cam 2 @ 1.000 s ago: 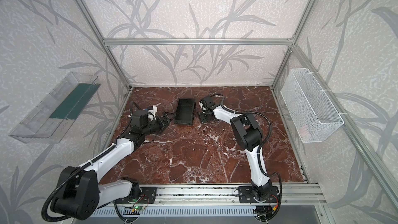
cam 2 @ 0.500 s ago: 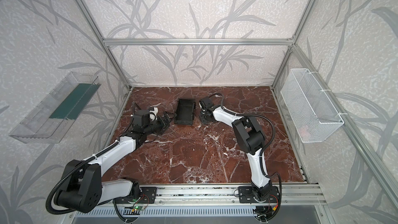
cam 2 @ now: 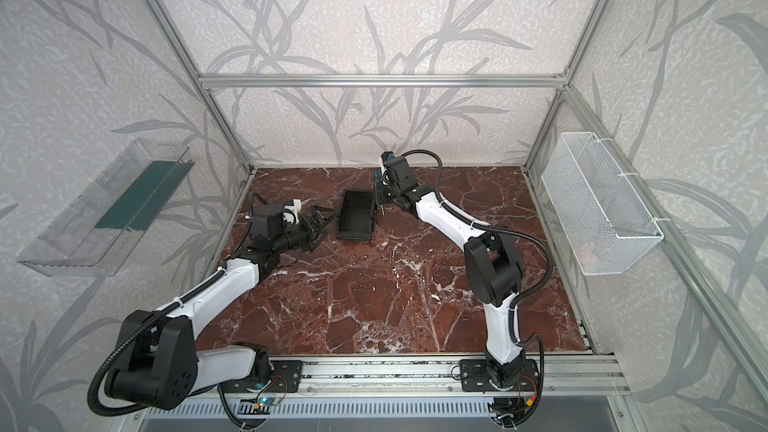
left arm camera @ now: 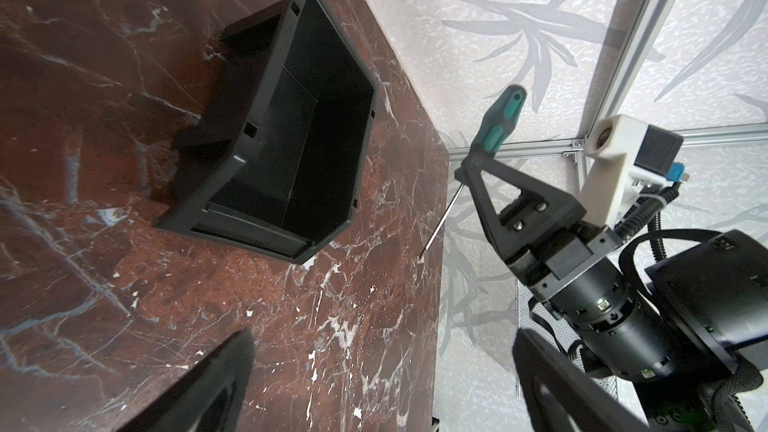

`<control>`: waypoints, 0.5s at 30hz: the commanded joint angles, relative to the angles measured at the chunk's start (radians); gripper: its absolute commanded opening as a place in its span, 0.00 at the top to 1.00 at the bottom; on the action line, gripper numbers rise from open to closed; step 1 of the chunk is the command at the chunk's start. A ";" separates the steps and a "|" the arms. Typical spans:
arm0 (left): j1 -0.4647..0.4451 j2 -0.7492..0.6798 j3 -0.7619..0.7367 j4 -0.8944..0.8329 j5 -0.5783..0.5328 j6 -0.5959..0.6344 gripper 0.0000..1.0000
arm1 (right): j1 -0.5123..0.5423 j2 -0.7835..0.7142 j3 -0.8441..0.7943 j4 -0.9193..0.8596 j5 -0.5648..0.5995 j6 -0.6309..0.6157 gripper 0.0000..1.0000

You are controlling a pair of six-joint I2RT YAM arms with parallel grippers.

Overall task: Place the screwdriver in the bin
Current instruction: 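Grasp the screwdriver with the right gripper and lift it over the bin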

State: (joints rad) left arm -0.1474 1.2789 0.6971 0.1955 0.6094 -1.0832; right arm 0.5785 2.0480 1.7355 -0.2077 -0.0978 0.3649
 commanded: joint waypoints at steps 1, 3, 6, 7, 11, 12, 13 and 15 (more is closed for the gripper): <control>0.019 0.004 0.016 0.020 0.044 -0.019 0.01 | 0.028 0.095 0.110 -0.012 -0.059 0.082 0.85; 0.024 0.004 0.005 0.037 0.045 -0.022 0.01 | 0.041 0.147 0.175 -0.041 -0.057 0.081 0.85; 0.036 0.007 0.005 0.033 0.070 -0.017 0.01 | 0.058 0.223 0.254 -0.055 -0.084 0.072 0.85; 0.041 0.006 0.001 0.032 0.077 -0.015 0.01 | 0.064 0.252 0.288 -0.074 -0.094 0.055 0.85; 0.056 -0.004 -0.011 0.034 0.080 -0.015 0.01 | 0.087 0.344 0.438 -0.197 -0.069 -0.032 0.85; 0.059 -0.006 -0.011 0.035 0.082 -0.016 0.01 | 0.091 0.361 0.460 -0.215 -0.058 -0.049 0.85; 0.062 -0.008 -0.010 0.037 0.085 -0.019 0.01 | 0.096 0.370 0.469 -0.220 -0.046 -0.061 0.85; 0.068 -0.010 -0.006 0.042 0.095 -0.025 0.01 | 0.101 0.378 0.470 -0.224 -0.037 -0.085 0.85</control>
State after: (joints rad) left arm -0.0891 1.2804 0.6964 0.2146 0.6682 -1.0851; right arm 0.6720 2.4233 2.1662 -0.3721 -0.1543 0.3412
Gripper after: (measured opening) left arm 0.990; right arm 0.204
